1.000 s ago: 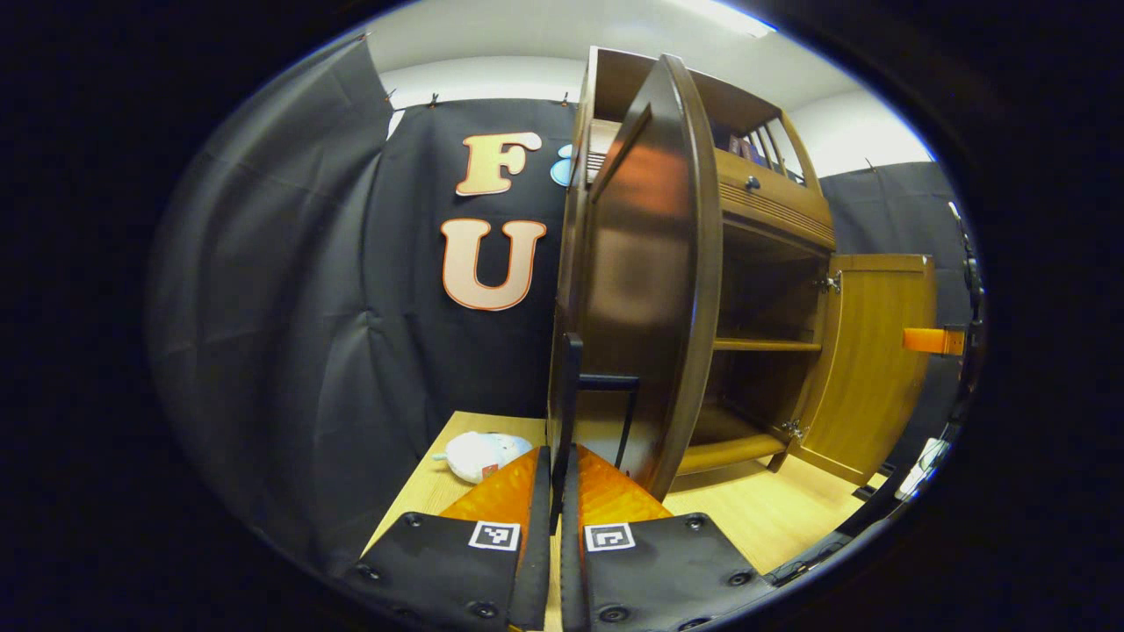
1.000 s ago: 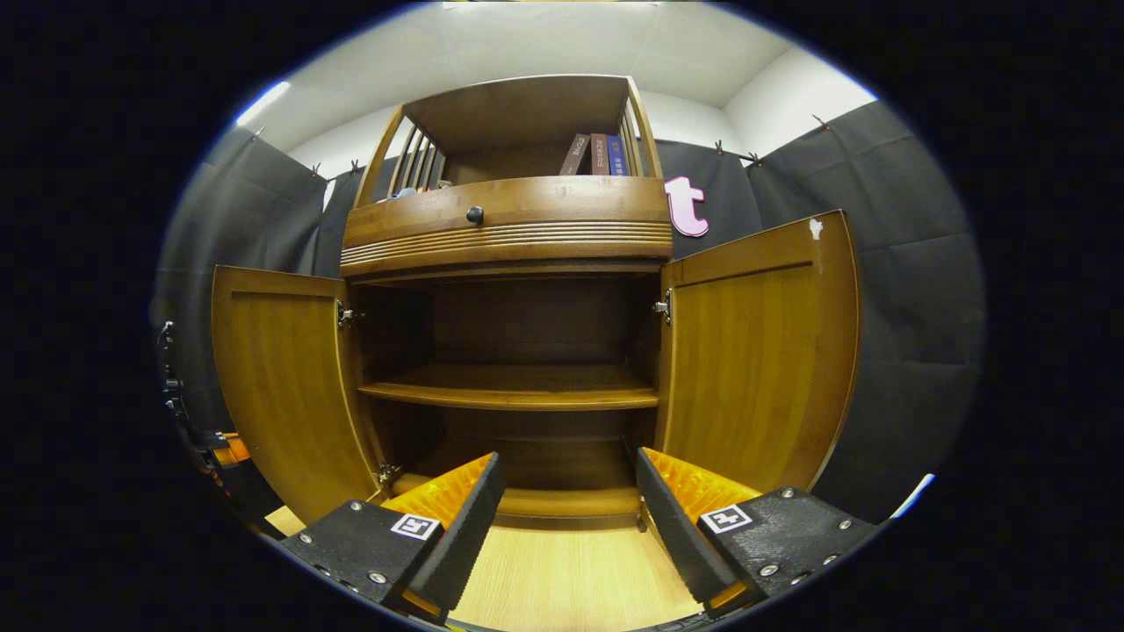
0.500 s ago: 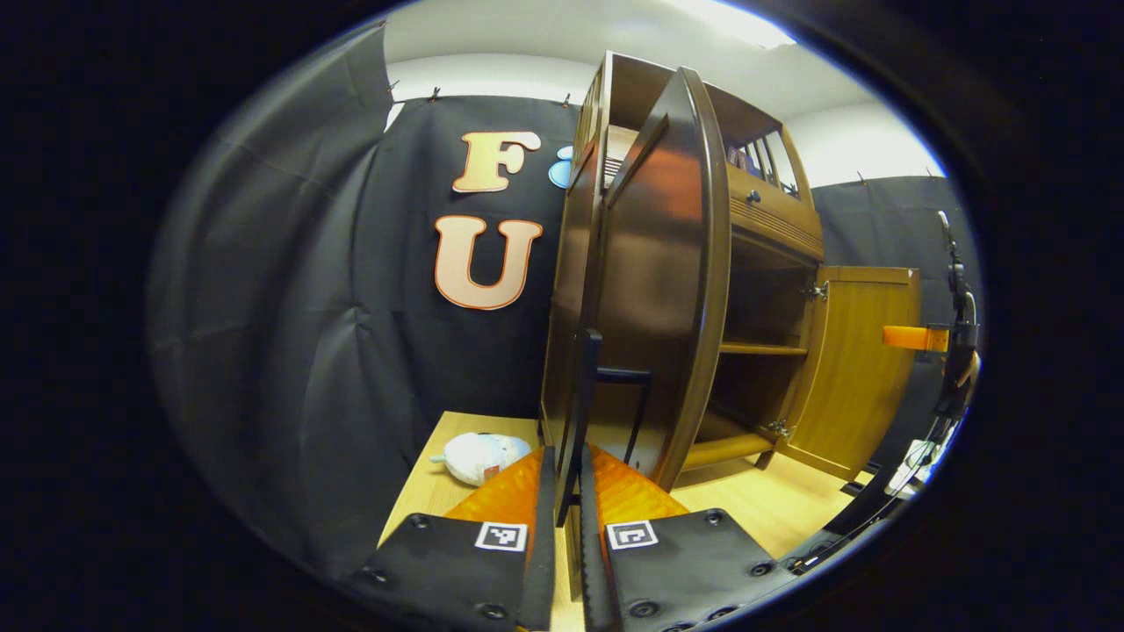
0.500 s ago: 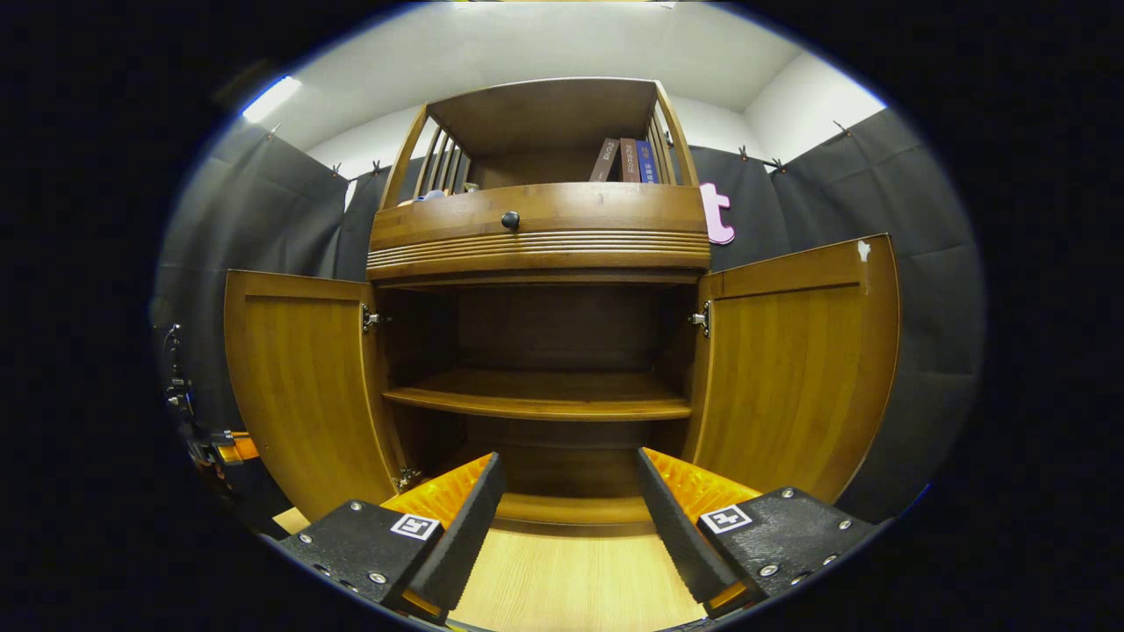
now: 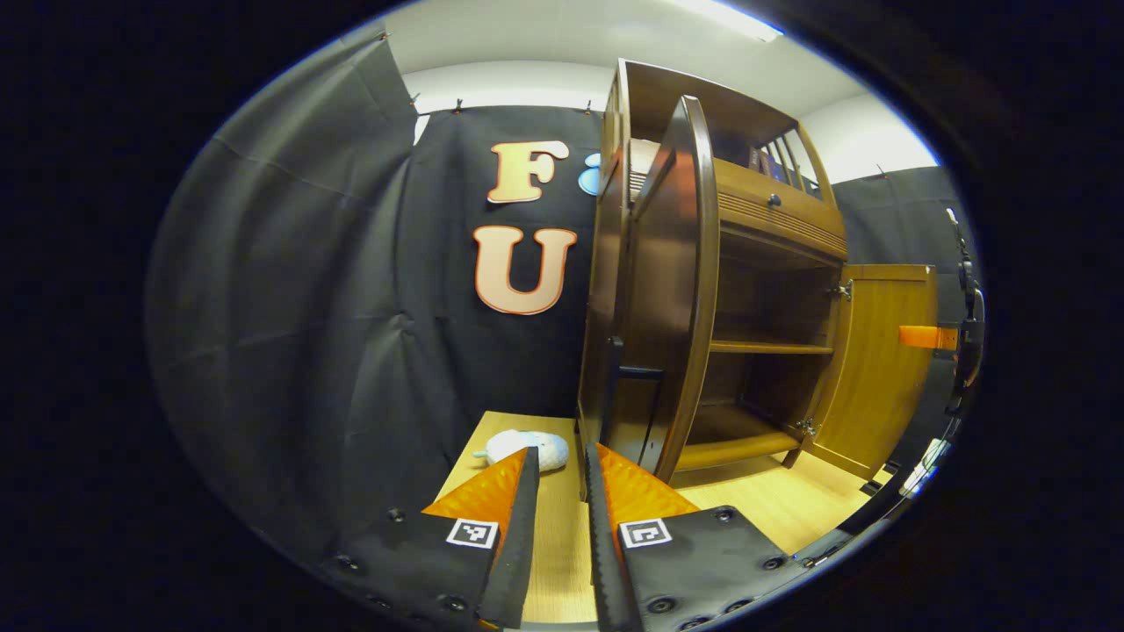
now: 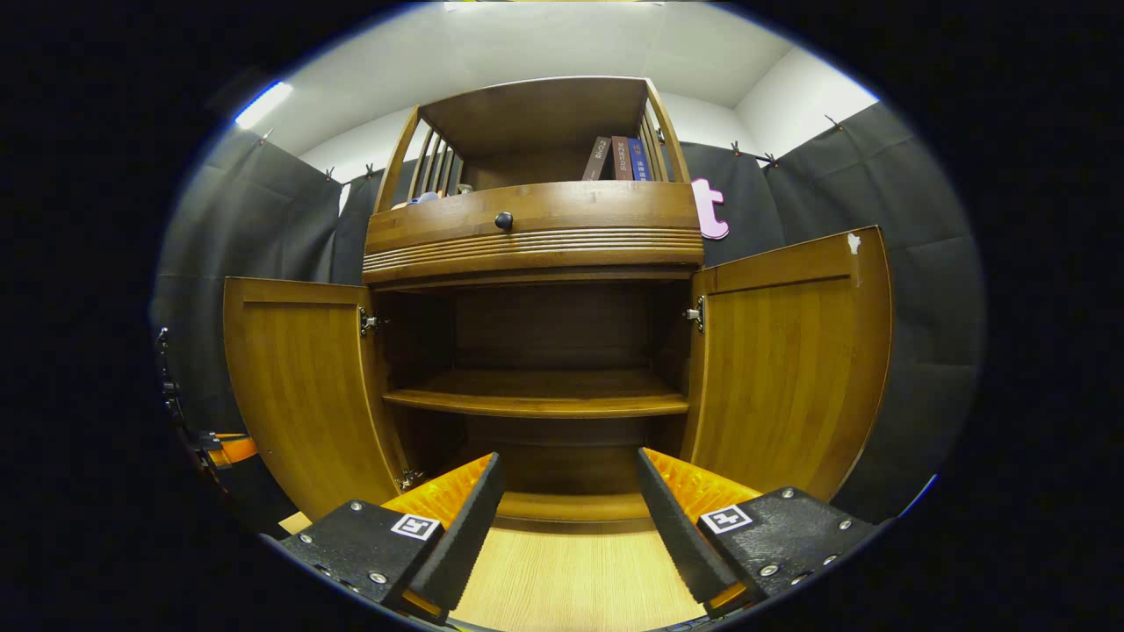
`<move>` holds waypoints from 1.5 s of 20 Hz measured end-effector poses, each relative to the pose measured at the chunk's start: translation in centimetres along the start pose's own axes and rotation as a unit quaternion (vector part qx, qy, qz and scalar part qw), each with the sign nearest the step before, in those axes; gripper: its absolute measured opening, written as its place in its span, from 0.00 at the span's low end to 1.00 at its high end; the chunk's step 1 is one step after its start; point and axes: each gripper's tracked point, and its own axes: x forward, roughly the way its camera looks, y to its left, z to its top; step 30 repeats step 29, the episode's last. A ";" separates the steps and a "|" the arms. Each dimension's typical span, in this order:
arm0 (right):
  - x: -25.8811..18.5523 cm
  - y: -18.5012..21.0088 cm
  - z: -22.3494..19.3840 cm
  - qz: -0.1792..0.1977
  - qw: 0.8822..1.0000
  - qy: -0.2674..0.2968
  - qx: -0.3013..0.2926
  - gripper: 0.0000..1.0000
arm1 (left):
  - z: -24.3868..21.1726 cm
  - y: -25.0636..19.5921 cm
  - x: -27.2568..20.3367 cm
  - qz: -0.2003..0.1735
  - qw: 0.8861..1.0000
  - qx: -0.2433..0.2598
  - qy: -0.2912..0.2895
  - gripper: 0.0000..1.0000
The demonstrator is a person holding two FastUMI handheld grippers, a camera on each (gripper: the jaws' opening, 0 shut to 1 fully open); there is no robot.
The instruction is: Open the right door of the double-door shoe cabinet with the right hand, and open the left door with the left hand.
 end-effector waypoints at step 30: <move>-5.7 -7.9 4.4 -0.104 0.994 -0.017 -0.030 0.85 | 13.7 -13.6 -3.2 0.017 0.997 0.043 -0.057 0.94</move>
